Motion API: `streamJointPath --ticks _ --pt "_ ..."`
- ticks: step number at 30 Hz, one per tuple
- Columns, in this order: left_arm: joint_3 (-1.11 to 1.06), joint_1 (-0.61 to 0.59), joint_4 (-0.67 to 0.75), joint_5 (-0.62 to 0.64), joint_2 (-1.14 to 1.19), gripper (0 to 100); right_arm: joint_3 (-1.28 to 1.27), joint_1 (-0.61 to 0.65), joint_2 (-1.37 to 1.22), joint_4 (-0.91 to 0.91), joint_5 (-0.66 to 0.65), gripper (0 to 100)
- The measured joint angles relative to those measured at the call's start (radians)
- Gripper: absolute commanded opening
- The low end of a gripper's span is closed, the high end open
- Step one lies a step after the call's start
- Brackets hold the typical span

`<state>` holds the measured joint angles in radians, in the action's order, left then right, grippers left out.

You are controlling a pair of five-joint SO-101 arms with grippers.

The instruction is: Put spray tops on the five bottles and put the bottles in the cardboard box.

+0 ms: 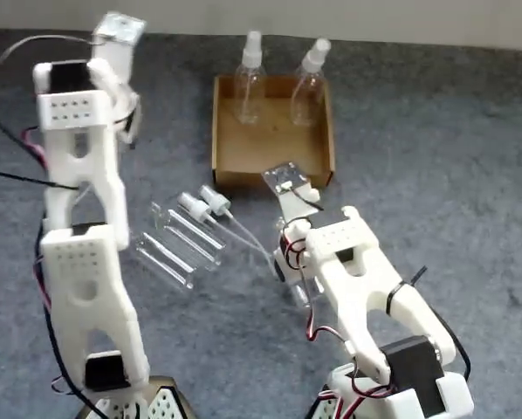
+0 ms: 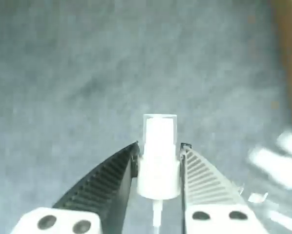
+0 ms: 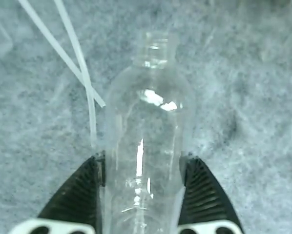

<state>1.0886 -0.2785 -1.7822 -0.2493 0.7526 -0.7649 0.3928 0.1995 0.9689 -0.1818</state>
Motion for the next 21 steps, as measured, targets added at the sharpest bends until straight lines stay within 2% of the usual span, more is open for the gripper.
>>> streamJointPath --ticks 5,11,15,19,21 --pt "-0.514 -0.094 0.017 -0.167 -0.213 0 0.000 0.000 0.000 0.000 0.000 0.5" --pt "-0.967 -0.157 0.325 -0.198 -0.316 0 0.000 0.000 0.000 0.000 0.000 0.5" --pt "-1.112 -0.153 0.442 -0.166 -0.319 2 0.000 0.000 0.000 0.000 0.000 0.5" --pt "-1.135 -0.153 0.465 -0.150 -0.333 13 0.000 0.000 0.000 0.000 0.000 0.6" --pt "-1.135 -0.155 0.465 -0.150 -0.333 14 0.000 0.000 0.000 0.000 0.000 0.7"
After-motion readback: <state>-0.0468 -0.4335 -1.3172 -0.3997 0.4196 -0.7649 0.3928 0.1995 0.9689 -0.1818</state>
